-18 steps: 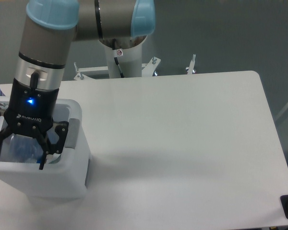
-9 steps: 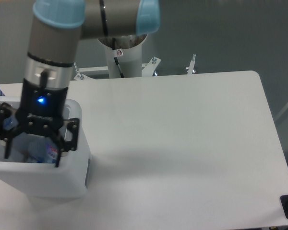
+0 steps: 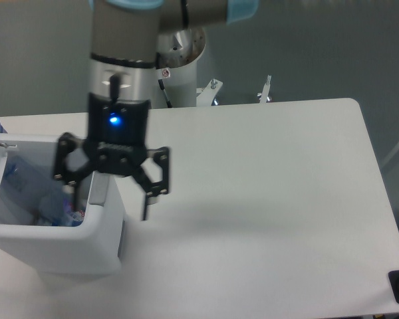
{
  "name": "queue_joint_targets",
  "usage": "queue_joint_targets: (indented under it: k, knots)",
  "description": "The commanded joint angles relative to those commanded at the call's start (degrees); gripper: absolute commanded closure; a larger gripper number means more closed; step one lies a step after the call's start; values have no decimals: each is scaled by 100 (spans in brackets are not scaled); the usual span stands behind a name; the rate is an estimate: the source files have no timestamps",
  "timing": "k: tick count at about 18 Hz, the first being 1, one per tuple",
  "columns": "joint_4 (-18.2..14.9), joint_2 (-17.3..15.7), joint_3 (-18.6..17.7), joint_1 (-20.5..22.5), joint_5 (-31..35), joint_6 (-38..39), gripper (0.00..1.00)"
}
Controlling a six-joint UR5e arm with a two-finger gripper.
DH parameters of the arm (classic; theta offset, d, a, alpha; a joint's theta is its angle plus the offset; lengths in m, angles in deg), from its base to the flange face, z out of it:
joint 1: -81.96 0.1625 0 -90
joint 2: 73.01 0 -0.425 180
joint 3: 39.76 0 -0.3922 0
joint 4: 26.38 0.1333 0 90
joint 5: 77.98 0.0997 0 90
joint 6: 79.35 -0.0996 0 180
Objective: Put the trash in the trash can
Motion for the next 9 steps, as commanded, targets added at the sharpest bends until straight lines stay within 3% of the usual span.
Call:
queue_joint_targets:
  k: [3, 9]
  knots:
    - [-591, -132, -88, 123, 807, -1146, 0]
    - [-882, -238, -88, 475, 1056, -1605, 0]
